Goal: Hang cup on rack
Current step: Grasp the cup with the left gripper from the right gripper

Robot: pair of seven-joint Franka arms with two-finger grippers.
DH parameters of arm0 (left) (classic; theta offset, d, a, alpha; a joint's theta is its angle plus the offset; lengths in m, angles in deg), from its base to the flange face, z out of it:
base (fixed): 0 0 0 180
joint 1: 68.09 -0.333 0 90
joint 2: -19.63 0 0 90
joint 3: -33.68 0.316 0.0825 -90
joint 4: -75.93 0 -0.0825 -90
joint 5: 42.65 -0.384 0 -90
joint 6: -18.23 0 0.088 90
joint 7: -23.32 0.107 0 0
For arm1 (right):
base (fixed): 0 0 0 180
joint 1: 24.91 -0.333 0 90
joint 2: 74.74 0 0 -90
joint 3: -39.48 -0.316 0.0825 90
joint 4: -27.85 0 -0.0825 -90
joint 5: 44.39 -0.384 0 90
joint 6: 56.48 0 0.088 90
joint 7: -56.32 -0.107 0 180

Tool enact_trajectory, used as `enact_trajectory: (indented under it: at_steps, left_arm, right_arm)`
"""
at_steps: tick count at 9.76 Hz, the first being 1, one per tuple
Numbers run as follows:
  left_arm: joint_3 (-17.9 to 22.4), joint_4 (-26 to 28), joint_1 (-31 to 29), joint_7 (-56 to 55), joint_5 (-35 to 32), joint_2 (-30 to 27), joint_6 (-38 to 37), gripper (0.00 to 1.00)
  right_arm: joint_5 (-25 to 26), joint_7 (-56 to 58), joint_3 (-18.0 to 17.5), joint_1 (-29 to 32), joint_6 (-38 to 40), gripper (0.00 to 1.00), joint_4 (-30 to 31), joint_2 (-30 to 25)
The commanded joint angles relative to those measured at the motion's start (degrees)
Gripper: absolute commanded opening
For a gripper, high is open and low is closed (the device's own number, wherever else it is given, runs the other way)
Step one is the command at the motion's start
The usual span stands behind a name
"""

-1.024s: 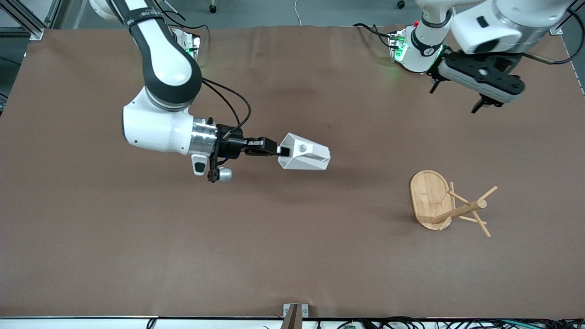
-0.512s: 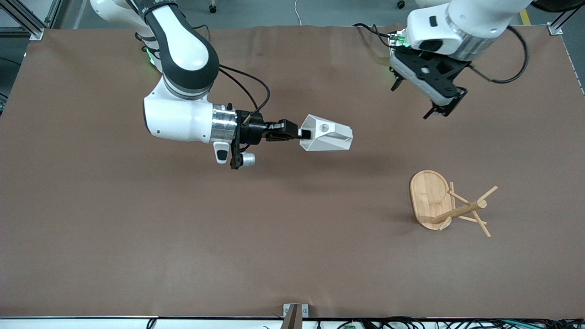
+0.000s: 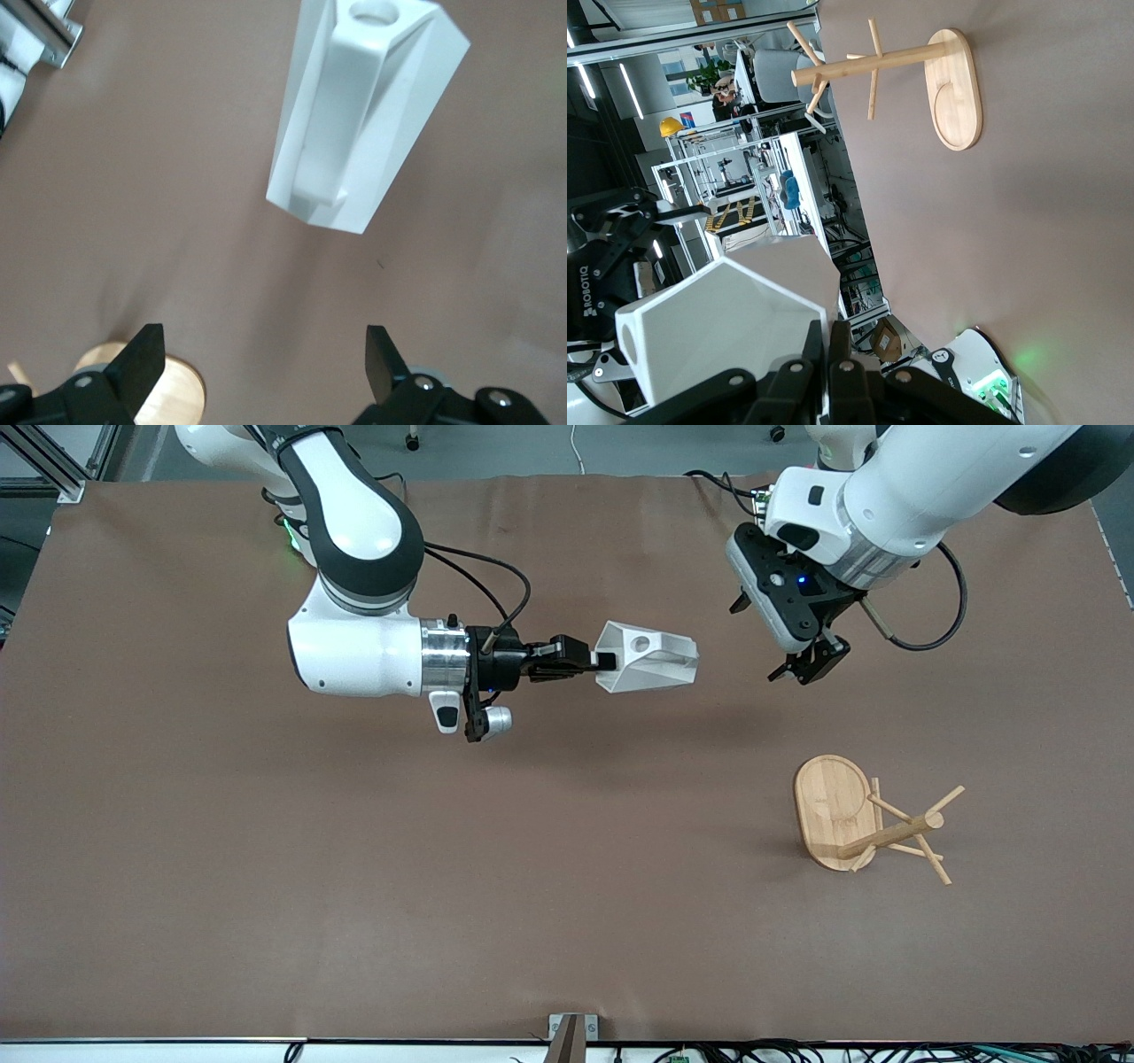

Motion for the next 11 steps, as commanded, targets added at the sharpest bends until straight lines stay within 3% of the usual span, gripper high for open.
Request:
enact_trajectory:
  at_steps: [1,3,11]
  left_arm:
    - [-1.66,0.89,-0.21,2.22,0.79,0.69,0.76,1.00]
    - [-2.28,1.07,0.05,2.22,0.88,0.78,1.11,1.00]
    - [-5.09,1.95,-0.04,2.30,1.76,1.13,2.77,1.00]
  right_arm:
    - [-3.67,1.49,0.33,-1.48,0.30,0.01,0.30,-0.51]
    - [-7.01,4.82,0.33,-2.72,0.21,0.01,0.30,-0.34]
    - [-7.20,4.92,0.42,-2.72,0.21,0.02,0.39,-0.34]
